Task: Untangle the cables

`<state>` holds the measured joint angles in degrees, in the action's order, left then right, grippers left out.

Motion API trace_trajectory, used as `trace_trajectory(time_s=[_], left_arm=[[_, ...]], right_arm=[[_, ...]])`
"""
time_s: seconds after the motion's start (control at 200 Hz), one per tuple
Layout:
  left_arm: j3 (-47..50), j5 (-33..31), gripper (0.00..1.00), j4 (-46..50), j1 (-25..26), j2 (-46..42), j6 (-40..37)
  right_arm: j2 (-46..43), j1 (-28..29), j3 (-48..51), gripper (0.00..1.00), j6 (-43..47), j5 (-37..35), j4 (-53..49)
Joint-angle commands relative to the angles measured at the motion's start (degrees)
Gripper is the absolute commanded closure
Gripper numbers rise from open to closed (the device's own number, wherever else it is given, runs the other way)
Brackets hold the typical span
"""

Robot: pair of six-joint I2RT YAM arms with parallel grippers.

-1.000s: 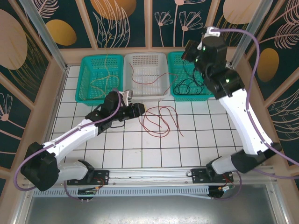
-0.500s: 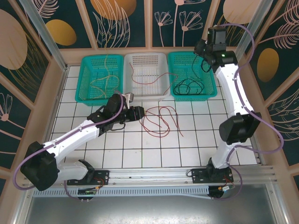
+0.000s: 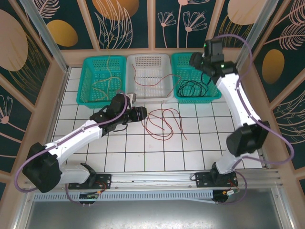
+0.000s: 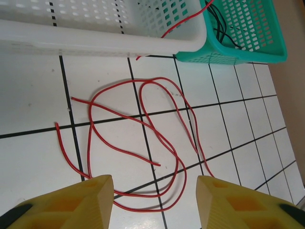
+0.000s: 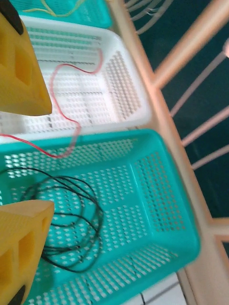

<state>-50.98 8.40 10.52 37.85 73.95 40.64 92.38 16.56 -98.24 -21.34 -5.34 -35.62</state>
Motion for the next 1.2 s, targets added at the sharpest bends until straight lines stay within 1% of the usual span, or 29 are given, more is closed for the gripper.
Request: trace_trajectory(time_s=[0.0,0.1,0.175,0.265,0.315,0.43,0.586,0.666,0.811,0.956,1.196], left_arm=[[-1.7,-1.6,0.51,1.7,0.2,1.2,-1.7],[-1.8,-1.5,0.51,1.4,0.2,1.8,-1.7],[-2.2,-1.2,0.52,1.4,0.2,2.2,-1.7],[-2.7,-0.8,0.52,1.5,0.2,2.6,-1.7],[-2.9,-0.9,0.52,1.6,0.2,2.5,-1.7],[-2.7,-2.4,0.53,1.9,0.2,1.8,-0.8],[-1.2,-2.3,0.54,0.9,0.2,0.3,0.7],[-0.8,-2.3,0.55,0.8,0.2,-0.6,1.2],[-0.4,-2.6,0.54,0.8,0.2,-1.8,1.2],[-0.8,-2.4,0.54,0.7,0.2,-1.7,1.2],[-0.8,-2.2,0.54,0.8,0.2,-2.2,1.2]], right_arm=[[-10.8,8.5,13.0,0.50,-0.8,-5.1,4.7],[-18.0,16.6,26.5,0.51,-5.9,-9.0,6.3],[-21.0,21.1,34.0,0.51,-10.2,-10.5,6.0],[-22.0,24.0,40.3,0.56,-13.9,-9.8,4.6],[-21.5,25.1,42.6,0.56,-15.4,-9.8,3.7],[-17.9,25.0,45.8,0.57,-15.9,-10.3,1.8],[-11.7,22.0,47.6,0.70,-14.1,-9.0,4.1],[-9.4,21.1,47.9,0.72,-13.4,-8.5,6.2],[-5.4,20.3,48.0,0.73,-12.9,-8.3,8.8],[-1.6,20.1,48.8,0.82,-13.2,-8.8,10.0],[-0.3,19.9,50.8,0.83,-13.6,-9.9,11.0]])
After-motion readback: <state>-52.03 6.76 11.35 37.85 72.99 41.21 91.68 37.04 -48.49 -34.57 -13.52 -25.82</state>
